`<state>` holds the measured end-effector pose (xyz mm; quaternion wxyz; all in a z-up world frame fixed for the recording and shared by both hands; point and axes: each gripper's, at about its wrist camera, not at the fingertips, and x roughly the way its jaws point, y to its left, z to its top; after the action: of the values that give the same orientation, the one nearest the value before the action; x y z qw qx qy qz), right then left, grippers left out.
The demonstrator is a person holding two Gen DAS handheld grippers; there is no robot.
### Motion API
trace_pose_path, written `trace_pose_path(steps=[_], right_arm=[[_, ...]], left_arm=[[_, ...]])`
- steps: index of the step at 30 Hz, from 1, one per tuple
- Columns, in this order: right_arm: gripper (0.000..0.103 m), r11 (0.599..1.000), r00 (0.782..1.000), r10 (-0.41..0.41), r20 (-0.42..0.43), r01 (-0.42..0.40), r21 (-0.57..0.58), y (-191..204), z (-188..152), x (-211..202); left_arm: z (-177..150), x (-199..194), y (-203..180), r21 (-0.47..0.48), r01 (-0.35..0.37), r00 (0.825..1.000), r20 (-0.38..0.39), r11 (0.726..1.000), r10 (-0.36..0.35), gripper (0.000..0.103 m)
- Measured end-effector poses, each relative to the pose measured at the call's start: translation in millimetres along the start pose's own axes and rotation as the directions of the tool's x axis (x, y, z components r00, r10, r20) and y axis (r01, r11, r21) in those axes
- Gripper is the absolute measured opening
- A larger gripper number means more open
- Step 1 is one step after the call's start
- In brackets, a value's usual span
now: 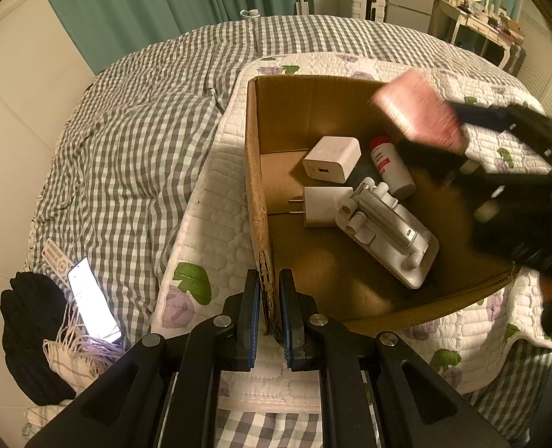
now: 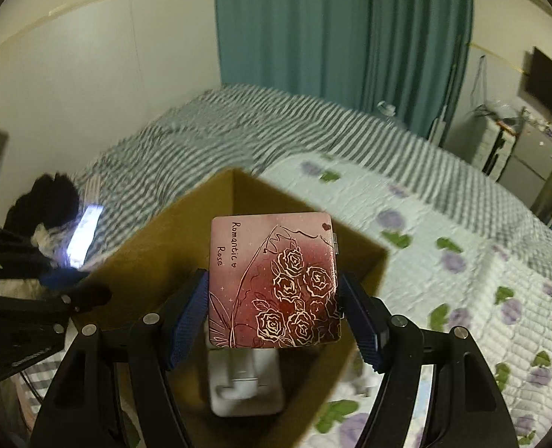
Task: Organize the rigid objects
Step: 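Lower the card case onto the phone stand and open the right gripper, then grasp the light-blue earbud case with the right gripper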
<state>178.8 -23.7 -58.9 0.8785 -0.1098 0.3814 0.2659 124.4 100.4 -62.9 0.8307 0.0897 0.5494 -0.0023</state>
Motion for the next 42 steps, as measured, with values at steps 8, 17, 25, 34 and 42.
trace_pose_path(steps=[8,17,25,34,42], right_arm=[[0.07,0.999,0.998,0.038,-0.057,-0.039,-0.026,21,-12,24],[0.082,1.0,0.999,0.016,0.032,-0.016,0.007,16,-2,-1],[0.092,0.989,0.979,-0.138,0.148,0.128,0.08,-29,2,-57],[0.095,0.929,0.931,-0.335,0.147,0.299,0.22,-110,-29,-106],[0.095,0.903,0.936,-0.35,0.028,0.33,0.274,-140,-79,-72]], left_arm=[[-1,0,2,-0.003,0.006,1.0,0.002,1.0,-0.006,0.01],[-1,0,2,-0.003,0.009,1.0,0.001,1.0,-0.009,0.01],[-3,-2,2,-0.003,0.006,1.0,0.007,1.0,-0.006,0.01],[-4,-2,3,-0.004,0.001,1.0,0.009,1.0,-0.001,0.01],[-4,-3,4,-0.003,-0.006,1.0,0.008,1.0,0.006,0.01]])
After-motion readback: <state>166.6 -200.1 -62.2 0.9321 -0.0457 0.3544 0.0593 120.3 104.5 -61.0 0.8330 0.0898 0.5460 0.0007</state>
